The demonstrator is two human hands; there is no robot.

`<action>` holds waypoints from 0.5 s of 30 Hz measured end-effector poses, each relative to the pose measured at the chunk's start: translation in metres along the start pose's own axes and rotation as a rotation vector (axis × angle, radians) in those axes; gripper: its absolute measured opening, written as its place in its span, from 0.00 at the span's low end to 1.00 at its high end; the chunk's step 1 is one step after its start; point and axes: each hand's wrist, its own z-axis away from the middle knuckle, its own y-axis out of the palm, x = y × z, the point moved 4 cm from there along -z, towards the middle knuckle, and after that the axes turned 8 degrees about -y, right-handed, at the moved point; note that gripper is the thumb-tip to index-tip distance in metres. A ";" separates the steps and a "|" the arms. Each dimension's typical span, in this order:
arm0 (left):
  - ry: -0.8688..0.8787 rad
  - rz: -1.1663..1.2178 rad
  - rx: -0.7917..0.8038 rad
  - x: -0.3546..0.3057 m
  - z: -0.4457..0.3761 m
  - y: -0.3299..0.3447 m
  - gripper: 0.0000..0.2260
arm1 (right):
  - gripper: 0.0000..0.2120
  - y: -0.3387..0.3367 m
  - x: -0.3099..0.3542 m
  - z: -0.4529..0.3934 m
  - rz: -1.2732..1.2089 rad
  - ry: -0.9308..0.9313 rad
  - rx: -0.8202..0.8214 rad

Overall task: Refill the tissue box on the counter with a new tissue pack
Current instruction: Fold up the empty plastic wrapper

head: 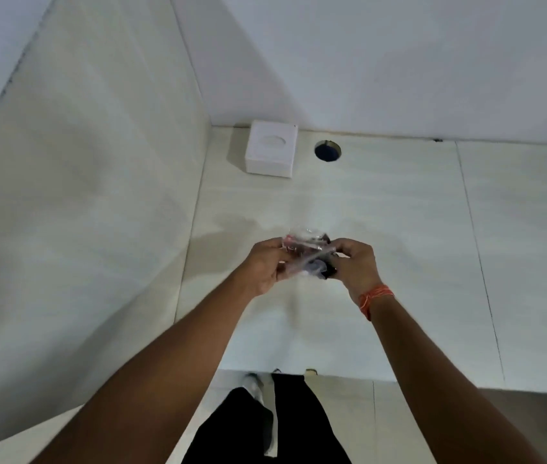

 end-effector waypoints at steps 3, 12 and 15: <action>-0.029 0.114 -0.007 0.022 0.004 0.016 0.11 | 0.12 -0.018 -0.007 0.035 -0.044 -0.014 0.040; -0.310 -0.063 0.018 0.124 0.026 0.058 0.13 | 0.30 -0.061 -0.049 0.144 0.519 -0.318 0.021; -0.361 -0.052 0.074 0.153 0.040 0.082 0.09 | 0.17 -0.077 -0.066 0.178 0.600 -0.486 -0.218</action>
